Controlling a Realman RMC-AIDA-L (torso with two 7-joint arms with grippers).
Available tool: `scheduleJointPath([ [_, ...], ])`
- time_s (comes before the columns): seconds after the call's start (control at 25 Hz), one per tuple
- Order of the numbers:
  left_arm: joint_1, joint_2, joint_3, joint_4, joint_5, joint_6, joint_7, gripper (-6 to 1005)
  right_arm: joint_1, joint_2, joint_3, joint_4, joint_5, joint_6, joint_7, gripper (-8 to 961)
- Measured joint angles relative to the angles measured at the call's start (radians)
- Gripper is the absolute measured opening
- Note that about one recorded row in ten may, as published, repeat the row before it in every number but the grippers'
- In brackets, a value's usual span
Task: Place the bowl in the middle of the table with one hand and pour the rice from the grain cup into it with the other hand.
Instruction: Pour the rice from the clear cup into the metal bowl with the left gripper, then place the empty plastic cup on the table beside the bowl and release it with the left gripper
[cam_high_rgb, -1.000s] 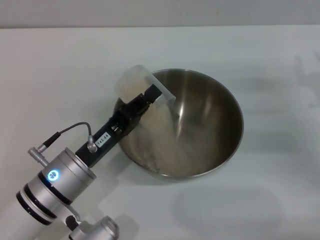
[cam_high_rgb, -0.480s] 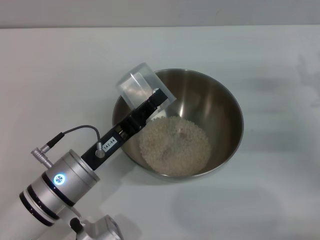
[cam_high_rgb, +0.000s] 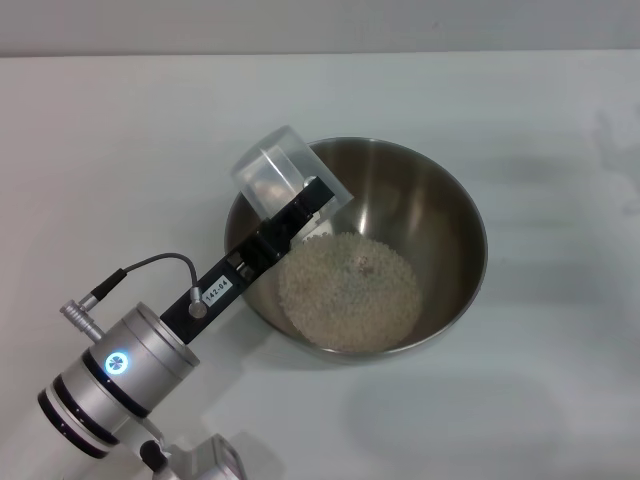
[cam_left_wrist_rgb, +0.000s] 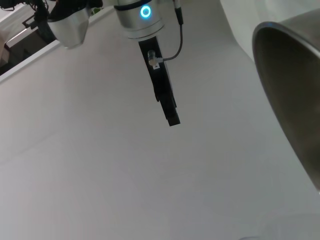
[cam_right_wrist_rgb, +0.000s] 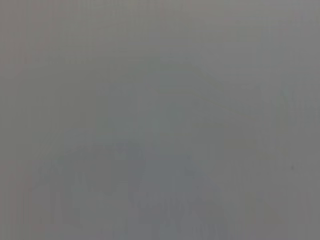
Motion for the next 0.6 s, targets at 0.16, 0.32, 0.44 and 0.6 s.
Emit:
scheduleJointPath([
  [0.16, 0.004, 0.000, -0.004, -0.011, -0.005, 0.004, -0.020, 81, 0.002, 0.000, 0.000, 0.000, -0.001, 0.000, 0.000, 562],
  [0.32, 0.017, 0.000, -0.068, -0.038, -0.008, 0.052, -0.233, 86, 0.004, 0.000, 0.000, -0.001, -0.002, 0.000, 0.000, 560],
  [0.44, 0.027, 0.000, -0.119, -0.062, -0.009, 0.063, -0.355, 89, 0.004, 0.000, 0.000, -0.002, -0.003, -0.002, 0.000, 560],
  [0.6, 0.051, 0.000, -0.277, -0.086, -0.019, 0.034, -0.843, 93, 0.004, 0.001, 0.000, -0.002, -0.002, -0.006, 0.000, 560],
])
